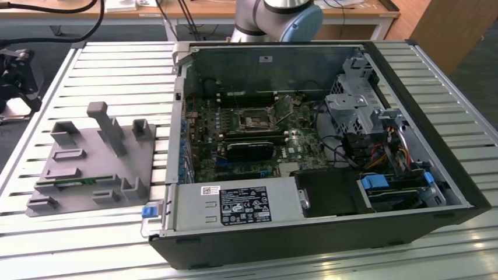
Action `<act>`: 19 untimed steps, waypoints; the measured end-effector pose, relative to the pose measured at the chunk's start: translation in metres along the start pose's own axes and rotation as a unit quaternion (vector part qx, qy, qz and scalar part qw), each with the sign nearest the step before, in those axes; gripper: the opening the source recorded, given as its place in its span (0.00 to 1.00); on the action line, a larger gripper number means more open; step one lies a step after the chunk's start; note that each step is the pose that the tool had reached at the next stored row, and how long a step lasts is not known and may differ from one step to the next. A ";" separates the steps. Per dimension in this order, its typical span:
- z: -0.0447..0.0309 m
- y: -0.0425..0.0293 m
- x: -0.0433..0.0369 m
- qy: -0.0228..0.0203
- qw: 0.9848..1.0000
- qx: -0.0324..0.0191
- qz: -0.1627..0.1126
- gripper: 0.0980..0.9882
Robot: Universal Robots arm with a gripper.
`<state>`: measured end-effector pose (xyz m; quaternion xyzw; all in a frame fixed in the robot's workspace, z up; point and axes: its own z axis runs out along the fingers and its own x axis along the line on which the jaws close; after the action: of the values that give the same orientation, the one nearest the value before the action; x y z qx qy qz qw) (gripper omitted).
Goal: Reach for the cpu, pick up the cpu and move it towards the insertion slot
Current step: 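Pick up the cpu and move it towards the insertion slot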
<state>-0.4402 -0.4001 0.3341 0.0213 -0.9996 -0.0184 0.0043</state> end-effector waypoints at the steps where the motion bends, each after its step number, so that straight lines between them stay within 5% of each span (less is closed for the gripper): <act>1: -0.0015 0.0001 0.0000 0.000 1.000 0.000 0.000 0.50; 19: -0.0328 0.0018 0.0002 0.000 1.000 0.000 0.000 0.50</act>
<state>-0.4401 -0.3995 0.3669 0.0214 -0.9996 -0.0184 0.0043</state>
